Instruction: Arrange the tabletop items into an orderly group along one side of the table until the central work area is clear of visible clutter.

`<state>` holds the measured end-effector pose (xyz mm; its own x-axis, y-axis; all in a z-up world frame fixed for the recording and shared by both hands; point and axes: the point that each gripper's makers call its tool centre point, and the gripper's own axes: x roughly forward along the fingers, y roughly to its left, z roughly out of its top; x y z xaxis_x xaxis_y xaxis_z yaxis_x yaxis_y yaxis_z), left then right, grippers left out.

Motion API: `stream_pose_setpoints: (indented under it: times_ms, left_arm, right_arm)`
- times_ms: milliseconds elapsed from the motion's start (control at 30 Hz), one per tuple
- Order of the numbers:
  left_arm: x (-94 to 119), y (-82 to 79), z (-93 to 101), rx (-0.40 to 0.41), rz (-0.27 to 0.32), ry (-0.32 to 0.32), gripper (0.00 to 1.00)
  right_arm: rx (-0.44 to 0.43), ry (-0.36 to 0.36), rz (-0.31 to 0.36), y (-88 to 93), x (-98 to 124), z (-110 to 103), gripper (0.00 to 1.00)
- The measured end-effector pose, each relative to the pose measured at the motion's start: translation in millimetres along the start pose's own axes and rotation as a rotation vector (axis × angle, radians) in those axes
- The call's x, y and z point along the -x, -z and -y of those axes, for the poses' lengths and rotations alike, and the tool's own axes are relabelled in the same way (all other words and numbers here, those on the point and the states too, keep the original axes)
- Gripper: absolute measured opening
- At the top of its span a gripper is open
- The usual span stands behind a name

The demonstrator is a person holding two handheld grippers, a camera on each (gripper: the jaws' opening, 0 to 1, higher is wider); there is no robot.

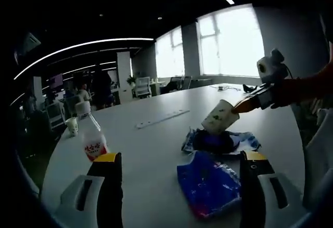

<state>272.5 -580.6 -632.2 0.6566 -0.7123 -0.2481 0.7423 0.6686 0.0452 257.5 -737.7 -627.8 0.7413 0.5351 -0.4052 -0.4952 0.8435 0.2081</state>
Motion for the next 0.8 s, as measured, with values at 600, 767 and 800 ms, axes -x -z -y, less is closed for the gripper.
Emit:
stream_pose_setpoints:
  times_ms: [600, 767, 800]
  left_arm:
    - [12, -8.9, 40.6, -0.082, -0.003, 0.112, 0.83]
    - [14, -11.6, 53.2, -0.122, -0.009, 0.150, 0.75]
    - [14, -11.7, 54.5, -0.154, -0.016, 0.150, 0.74]
  right_arm:
    - [0.041, -0.268, -0.168, -1.4, 25, -102, 0.00]
    - [0.174, -0.277, -0.220, 4.5, 28, -114, 0.00]
    - [0.201, -0.275, -0.226, 6.1, 28, -116, 0.00]
